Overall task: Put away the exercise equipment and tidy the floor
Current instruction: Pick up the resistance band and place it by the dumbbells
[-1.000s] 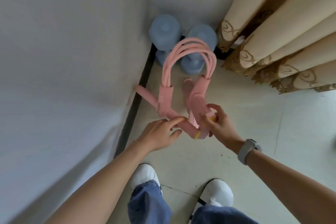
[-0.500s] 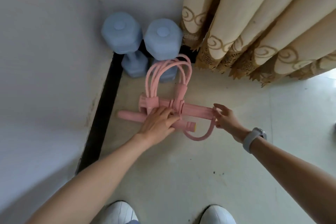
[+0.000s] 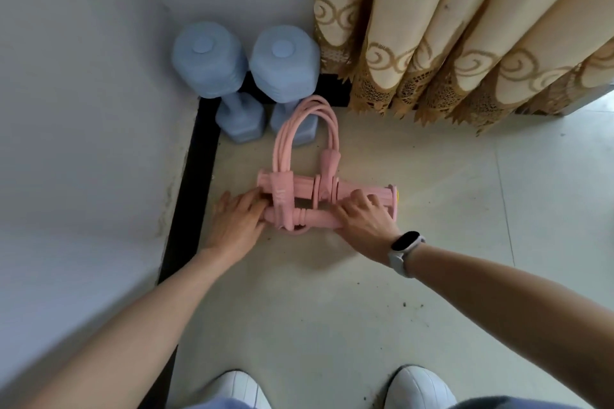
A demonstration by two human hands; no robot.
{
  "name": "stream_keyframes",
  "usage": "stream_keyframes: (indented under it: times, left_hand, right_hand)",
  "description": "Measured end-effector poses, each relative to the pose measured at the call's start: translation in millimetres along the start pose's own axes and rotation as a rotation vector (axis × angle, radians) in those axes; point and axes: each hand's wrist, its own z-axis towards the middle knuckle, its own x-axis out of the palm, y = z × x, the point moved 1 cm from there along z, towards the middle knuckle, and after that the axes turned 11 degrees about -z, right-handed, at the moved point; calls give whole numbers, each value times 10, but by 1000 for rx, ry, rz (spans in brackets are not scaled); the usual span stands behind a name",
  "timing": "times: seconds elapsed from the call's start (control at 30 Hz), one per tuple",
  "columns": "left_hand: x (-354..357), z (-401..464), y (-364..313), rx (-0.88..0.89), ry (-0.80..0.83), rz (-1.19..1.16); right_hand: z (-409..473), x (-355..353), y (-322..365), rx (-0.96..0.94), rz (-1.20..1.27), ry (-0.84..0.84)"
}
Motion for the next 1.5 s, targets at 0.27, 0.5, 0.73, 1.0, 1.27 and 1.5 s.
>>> stream_keyframes:
  times: [0.27, 0.5, 0.73, 1.0, 1.27, 1.5]
  left_hand:
    - [146, 124, -381, 250, -98, 62]
    - [277, 133, -248, 207, 36, 160]
    - [158, -214, 260, 123, 109, 151]
    - [43, -498, 353, -6, 264, 181]
    - [23, -352, 477, -50, 36, 61]
    - [-350, -534, 303, -112, 273, 118]
  right_hand:
    - [-450, 234, -220, 121, -18, -5]
    - [-375, 420, -119, 62, -20, -26]
    - [-134, 348, 201, -121, -13, -181]
    - [-88, 326, 548, -224, -68, -275]
    - [111, 224, 512, -83, 11, -137]
    - [-52, -228, 275, -29, 141, 102]
